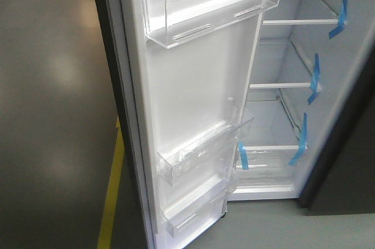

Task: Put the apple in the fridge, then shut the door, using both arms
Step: 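Move in beside the door, bringing the apple toward the upper bin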

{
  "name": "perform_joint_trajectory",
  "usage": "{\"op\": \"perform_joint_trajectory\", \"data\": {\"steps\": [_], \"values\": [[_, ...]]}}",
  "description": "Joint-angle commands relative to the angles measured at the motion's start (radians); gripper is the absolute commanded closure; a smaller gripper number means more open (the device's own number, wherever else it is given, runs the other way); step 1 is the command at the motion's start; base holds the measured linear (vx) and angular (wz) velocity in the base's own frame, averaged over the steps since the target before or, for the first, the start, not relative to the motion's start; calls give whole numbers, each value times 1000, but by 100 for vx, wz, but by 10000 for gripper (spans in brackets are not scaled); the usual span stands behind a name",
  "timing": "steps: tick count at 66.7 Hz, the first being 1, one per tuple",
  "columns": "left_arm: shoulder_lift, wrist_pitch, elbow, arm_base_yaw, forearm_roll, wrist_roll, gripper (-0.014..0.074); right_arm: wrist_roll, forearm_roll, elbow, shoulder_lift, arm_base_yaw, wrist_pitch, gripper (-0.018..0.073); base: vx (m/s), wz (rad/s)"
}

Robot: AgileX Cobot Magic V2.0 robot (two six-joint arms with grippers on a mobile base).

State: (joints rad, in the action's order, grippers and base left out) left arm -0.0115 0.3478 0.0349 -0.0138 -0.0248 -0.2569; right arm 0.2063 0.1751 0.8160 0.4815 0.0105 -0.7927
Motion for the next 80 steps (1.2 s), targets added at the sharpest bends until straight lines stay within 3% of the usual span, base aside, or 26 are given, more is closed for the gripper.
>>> {"op": "perform_joint_trajectory", "data": {"steps": [1, 80], "values": [[-16, -77, 18, 2, 0, 0, 602, -1, 10, 23, 7, -2, 89, 384, 6, -2], [-16, -77, 18, 2, 0, 0, 602, -1, 10, 23, 7, -2, 90, 384, 5, 0]]}}
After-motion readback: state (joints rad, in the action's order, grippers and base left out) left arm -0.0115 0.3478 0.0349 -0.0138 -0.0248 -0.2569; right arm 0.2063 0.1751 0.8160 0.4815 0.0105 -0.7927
